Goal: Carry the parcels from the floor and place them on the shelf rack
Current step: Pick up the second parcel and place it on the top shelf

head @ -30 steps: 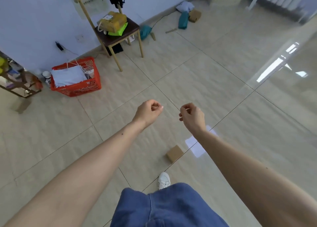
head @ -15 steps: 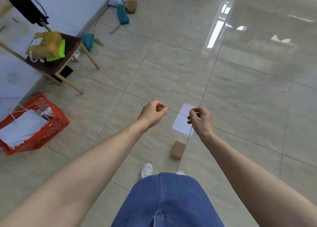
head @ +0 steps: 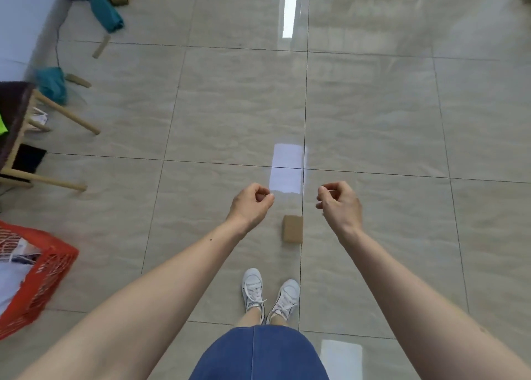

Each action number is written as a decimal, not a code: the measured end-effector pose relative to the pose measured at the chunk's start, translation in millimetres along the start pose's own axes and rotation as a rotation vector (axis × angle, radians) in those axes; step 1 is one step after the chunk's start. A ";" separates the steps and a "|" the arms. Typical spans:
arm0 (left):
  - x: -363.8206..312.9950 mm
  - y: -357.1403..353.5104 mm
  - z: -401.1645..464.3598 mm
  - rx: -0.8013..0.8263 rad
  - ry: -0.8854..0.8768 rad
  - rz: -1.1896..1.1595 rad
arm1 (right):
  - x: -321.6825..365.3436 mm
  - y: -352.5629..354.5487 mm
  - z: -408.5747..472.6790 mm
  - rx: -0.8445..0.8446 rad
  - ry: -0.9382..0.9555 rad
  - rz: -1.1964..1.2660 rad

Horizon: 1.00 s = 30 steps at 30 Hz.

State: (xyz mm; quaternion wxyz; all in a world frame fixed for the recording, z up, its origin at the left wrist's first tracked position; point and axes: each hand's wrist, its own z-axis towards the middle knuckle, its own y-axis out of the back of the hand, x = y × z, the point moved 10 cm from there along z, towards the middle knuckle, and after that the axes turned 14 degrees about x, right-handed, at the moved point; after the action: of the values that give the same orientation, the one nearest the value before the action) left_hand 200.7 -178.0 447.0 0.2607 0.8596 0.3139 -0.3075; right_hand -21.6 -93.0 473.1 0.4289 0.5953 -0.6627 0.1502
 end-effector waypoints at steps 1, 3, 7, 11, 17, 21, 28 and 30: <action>7.2 -6.9 7.5 -0.005 0.010 -0.012 | -11.9 -0.4 6.4 0.001 -0.016 -0.001; 21.2 -19.3 22.4 -0.022 0.025 -0.037 | -36.2 -1.6 20.1 -0.003 -0.041 -0.003; 56.8 -44.7 55.9 -0.043 0.073 -0.060 | -89.0 -10.8 50.9 -0.001 -0.083 -0.033; 109.9 -77.2 97.9 -0.042 0.102 -0.122 | -157.1 -33.9 81.7 0.024 -0.151 -0.067; 198.4 -138.7 173.4 0.057 0.165 -0.134 | -271.1 -66.4 140.1 0.011 -0.247 -0.095; 250.2 -167.8 233.0 0.068 0.194 -0.180 | -340.8 -82.0 190.7 0.013 -0.308 -0.089; 343.8 -204.8 334.7 0.152 0.255 -0.121 | -449.0 -129.3 281.7 0.146 -0.353 -0.184; 364.6 -215.2 356.3 0.203 0.265 -0.114 | -470.4 -145.8 301.9 0.192 -0.346 -0.212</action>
State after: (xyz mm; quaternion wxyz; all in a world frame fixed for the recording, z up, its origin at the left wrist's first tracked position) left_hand 143.8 -124.6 -100.8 0.1109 0.8954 0.3608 -0.2360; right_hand -41.5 -32.5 -101.0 0.2636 0.7166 -0.6427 0.0624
